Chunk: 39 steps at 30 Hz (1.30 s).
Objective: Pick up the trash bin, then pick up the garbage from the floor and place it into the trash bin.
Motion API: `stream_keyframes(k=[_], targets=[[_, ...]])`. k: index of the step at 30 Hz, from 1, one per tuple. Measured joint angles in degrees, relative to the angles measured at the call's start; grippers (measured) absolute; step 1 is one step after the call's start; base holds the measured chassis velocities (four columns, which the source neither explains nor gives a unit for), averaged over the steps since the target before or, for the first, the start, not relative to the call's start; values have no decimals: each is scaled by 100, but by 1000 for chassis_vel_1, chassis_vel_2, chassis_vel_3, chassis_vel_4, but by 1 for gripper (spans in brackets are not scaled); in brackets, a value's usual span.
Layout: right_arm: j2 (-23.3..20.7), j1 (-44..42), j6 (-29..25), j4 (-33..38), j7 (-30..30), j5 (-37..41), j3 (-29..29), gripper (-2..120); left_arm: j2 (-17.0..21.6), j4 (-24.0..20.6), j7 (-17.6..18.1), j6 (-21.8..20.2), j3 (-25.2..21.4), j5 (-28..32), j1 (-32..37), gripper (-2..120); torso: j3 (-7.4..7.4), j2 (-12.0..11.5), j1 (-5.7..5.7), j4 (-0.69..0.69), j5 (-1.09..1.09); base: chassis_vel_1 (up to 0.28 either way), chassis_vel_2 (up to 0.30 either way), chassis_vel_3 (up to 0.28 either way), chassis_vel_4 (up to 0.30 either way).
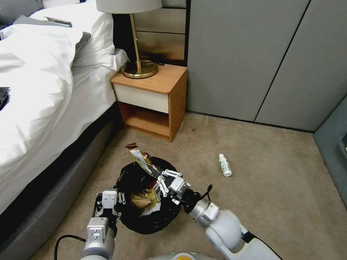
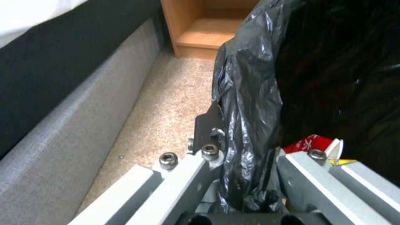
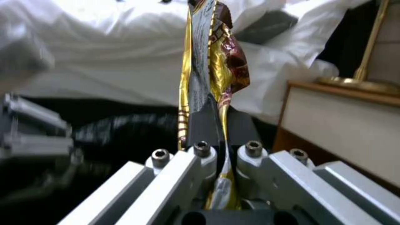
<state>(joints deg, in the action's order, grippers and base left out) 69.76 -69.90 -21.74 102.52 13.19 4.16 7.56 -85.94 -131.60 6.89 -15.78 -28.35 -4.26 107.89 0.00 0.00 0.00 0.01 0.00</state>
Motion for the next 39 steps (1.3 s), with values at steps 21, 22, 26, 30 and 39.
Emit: stream_keyframes(k=[21,22,26,30,39], targets=[[-153,-406,-94,-98,42,-310,-64,45,53,-28,-1,-23,-92,105,-75,0,0,0,0,-1,0,0,0,0,0],[-169,-422,-102,-85,42,-313,-84,50,58,-28,-1,-33,-103,119,-87,0,0,0,0,-1,0,0,0,0,0],[-223,-442,-119,-39,48,-316,-150,66,69,-29,1,-56,-119,140,-107,0,0,0,0,-1,0,0,0,0,0],[-305,-469,-147,51,68,-315,-247,82,72,-24,1,-63,-122,142,-109,0,0,0,0,-1,0,0,0,0,0],[-477,-507,-354,467,35,-278,-597,100,121,60,3,-68,-154,142,-79,0,0,0,0,-1,0,0,0,0,0]])
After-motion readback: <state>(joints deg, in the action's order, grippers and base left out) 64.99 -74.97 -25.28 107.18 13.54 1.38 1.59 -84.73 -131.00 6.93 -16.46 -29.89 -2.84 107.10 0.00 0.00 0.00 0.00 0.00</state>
